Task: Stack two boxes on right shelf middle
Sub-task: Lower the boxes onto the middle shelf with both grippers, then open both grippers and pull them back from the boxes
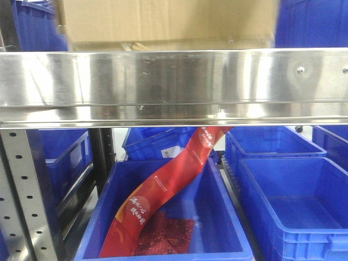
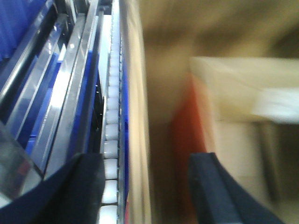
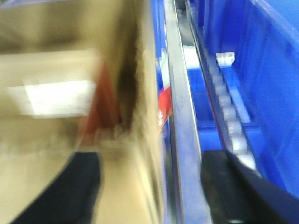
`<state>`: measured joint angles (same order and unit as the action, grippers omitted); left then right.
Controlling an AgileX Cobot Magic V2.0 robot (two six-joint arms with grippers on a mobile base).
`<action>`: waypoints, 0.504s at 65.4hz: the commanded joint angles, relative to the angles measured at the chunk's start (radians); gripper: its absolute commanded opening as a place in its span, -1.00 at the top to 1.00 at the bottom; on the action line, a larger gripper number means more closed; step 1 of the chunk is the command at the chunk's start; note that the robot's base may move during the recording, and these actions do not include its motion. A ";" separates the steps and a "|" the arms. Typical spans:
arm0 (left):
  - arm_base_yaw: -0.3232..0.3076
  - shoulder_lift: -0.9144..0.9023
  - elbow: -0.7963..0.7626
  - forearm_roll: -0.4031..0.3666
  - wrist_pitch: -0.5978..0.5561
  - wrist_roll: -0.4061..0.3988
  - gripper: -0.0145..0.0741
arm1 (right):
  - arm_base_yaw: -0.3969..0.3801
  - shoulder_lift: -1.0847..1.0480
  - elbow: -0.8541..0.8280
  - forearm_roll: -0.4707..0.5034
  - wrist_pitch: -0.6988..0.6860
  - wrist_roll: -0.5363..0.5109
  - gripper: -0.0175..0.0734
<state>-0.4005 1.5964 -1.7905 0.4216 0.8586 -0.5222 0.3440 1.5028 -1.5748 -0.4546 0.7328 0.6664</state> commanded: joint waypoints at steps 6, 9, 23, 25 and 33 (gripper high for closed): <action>-0.001 -0.005 -0.044 0.005 -0.011 -0.001 -0.07 | -0.003 -0.006 -0.008 -0.017 0.007 -0.002 -0.12; -0.001 -0.005 -0.054 0.002 -0.009 -0.001 -0.07 | -0.003 -0.010 -0.008 -0.017 0.011 -0.002 -0.05; -0.001 -0.005 -0.057 0.004 -0.009 -0.001 0.53 | -0.003 -0.017 -0.008 -0.017 0.021 -0.002 0.82; -0.001 -0.005 -0.057 0.004 -0.009 -0.001 0.71 | -0.003 -0.017 -0.008 -0.017 0.019 -0.002 0.95; -0.001 -0.005 -0.057 -0.001 -0.009 0.003 0.92 | -0.003 -0.017 -0.008 0.005 0.019 -0.010 0.97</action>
<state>-0.4005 1.5971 -1.8366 0.4216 0.8586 -0.5222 0.3440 1.5010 -1.5748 -0.4566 0.7559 0.6664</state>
